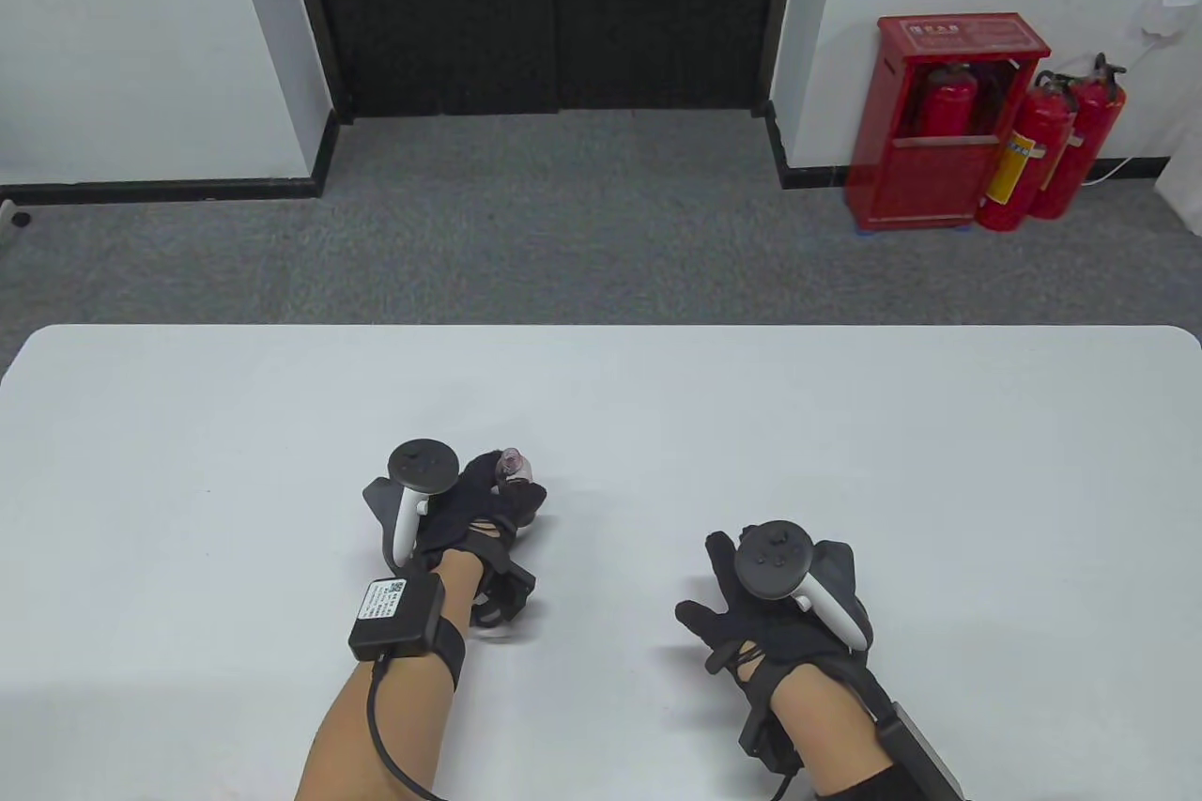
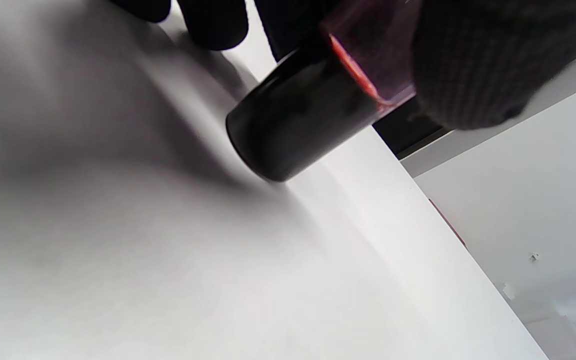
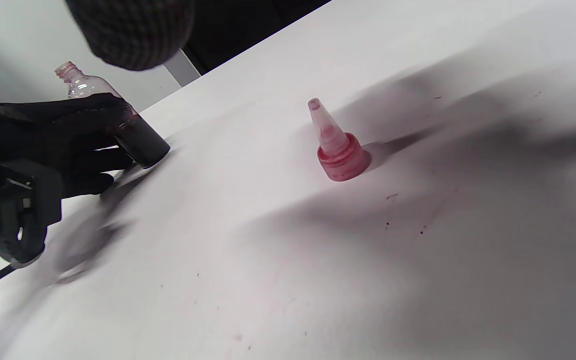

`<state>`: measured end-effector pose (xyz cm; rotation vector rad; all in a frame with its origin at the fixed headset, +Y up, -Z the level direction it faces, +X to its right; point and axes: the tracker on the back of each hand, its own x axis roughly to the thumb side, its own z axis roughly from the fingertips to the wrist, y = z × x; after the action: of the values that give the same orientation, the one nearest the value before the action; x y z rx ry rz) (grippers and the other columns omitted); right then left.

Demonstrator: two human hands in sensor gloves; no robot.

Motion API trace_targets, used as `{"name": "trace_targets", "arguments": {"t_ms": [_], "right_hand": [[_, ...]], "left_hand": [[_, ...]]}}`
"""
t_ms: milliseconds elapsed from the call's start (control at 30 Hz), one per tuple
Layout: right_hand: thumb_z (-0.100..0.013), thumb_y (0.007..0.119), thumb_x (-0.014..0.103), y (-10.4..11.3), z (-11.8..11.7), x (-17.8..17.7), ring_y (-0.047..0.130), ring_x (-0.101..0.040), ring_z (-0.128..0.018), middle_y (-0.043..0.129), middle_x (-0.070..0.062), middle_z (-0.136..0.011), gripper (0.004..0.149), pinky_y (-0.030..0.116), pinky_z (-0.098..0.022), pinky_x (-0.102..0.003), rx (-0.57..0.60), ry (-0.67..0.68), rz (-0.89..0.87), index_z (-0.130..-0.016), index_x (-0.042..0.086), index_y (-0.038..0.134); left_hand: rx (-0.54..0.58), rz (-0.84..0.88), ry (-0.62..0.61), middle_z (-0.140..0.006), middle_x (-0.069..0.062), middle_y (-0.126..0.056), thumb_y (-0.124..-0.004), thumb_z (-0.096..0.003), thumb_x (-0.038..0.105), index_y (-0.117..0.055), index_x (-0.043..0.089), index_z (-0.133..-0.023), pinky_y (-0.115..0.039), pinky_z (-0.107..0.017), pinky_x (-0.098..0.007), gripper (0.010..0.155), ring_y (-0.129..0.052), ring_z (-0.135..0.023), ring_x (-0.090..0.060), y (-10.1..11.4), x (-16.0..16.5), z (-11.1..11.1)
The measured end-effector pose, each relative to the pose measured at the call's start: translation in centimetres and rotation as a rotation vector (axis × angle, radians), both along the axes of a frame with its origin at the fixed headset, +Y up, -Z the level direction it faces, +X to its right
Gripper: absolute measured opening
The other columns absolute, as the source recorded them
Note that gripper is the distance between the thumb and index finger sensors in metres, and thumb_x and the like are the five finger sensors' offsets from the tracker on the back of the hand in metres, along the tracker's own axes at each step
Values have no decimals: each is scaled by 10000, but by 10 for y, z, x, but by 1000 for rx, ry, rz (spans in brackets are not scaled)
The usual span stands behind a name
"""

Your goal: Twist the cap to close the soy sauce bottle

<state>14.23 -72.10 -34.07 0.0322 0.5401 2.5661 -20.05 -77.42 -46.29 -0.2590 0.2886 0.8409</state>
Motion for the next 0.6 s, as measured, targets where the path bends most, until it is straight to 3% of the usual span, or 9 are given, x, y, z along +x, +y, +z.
{"name": "trace_targets", "arguments": {"t_ms": [167,333,600], "right_hand": [[-431,696,587,0,0,1,100,-508,-1063,105,-165,-1210,885,362,-673,-733,-3,-5,-8,-1121,273,240],[-432,696,586,0,-1,3,103,-509,-1062,107,-167,-1210,884,363,-672,-733,-5,-10,-17,-1121,271,241],[-432,695,586,0,0,3,109,-510,-1063,113,-168,-1211,884,365,-672,-733,-14,-4,-11,-1121,271,242]], "left_hand": [[23,1,-48,-1175,149,-616,-857,-395,637,-551,490,-1030,-457,-757,-599,720,-553,-1125,-357,3,2,2],[80,118,-56,-1155,162,-621,-844,-413,590,-533,484,-994,-474,-725,-676,668,-582,-1114,-398,10,5,14],[156,145,-220,-1079,199,-772,-894,-388,624,-692,495,-903,-649,-661,-693,568,-762,-1075,-327,32,14,66]]}}
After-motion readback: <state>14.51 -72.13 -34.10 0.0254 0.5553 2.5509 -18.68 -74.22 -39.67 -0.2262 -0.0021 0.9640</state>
